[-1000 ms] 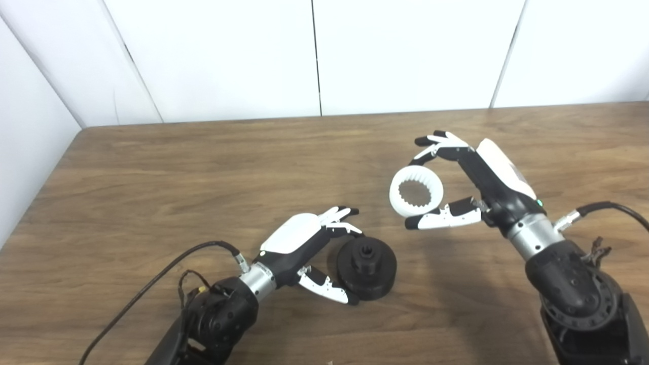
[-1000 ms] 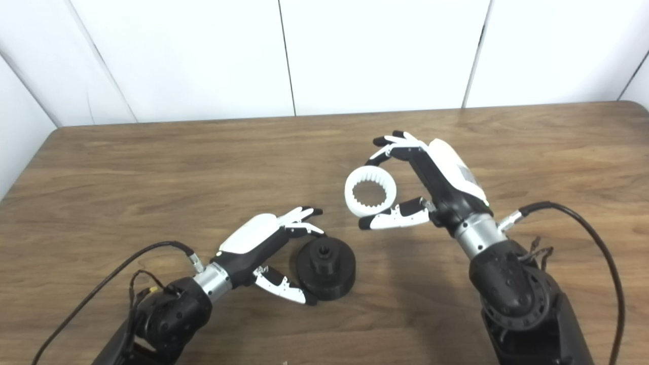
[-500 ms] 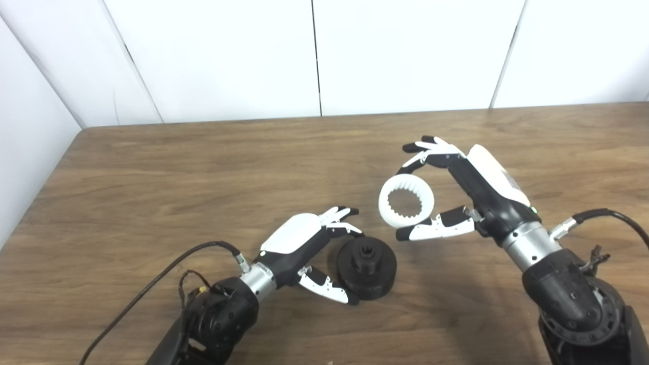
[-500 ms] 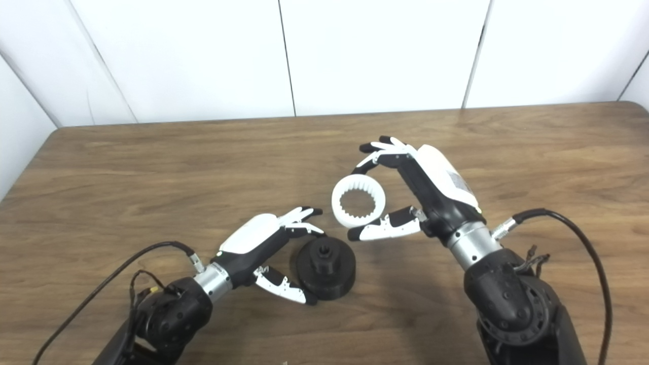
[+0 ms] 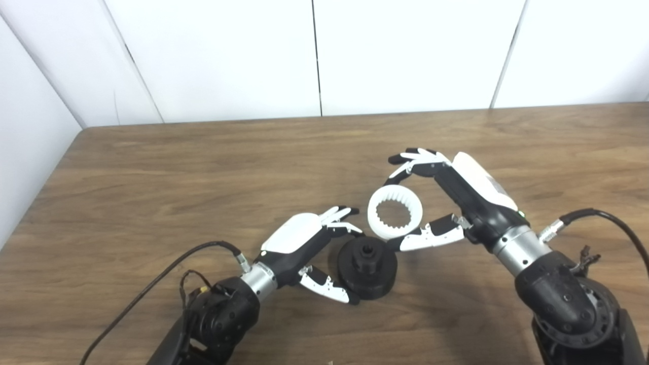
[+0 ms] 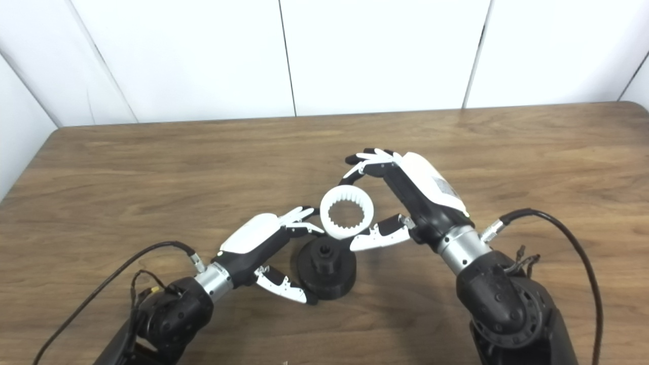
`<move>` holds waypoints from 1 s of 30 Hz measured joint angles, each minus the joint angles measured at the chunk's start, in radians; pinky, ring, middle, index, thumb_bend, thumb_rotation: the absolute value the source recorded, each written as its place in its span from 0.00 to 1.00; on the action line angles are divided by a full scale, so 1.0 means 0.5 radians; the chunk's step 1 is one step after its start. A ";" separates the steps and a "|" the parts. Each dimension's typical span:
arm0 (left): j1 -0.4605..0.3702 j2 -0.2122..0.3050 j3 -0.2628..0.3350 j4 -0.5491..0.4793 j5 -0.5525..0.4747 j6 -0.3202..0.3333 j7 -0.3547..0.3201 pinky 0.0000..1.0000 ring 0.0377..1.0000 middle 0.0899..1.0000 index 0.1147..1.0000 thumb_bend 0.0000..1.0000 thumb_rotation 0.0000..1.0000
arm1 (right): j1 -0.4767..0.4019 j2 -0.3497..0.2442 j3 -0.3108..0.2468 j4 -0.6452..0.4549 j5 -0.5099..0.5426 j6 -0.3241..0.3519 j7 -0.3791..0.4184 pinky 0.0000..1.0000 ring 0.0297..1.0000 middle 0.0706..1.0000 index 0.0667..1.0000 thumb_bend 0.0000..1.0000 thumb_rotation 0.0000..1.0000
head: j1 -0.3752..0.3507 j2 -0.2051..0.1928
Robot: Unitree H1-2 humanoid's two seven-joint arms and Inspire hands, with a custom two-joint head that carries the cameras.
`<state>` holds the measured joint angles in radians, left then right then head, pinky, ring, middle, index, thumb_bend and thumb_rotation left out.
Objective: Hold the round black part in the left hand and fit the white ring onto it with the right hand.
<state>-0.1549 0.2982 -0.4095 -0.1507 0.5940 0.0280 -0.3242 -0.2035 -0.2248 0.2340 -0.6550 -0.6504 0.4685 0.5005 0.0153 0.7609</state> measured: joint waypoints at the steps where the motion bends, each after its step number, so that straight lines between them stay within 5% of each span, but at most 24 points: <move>1: 0.000 -0.001 0.000 0.000 0.000 0.000 0.000 0.94 1.00 0.98 0.67 0.76 0.29 | 0.001 0.003 0.003 0.001 0.000 0.000 0.000 0.99 0.93 0.83 0.45 0.52 0.15 | 0.000 0.000; 30: 0.007 -0.026 0.002 -0.003 0.015 0.017 -0.004 0.93 1.00 0.98 0.67 0.75 0.29 | 0.092 0.008 0.084 0.147 0.023 -0.039 -0.029 0.99 0.94 0.83 0.45 0.52 0.16 | 0.012 -0.028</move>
<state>-0.1516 0.2854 -0.4084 -0.1521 0.6016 0.0366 -0.3260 -0.1573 -0.2209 0.2761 -0.5816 -0.6387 0.4489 0.4858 0.0215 0.7471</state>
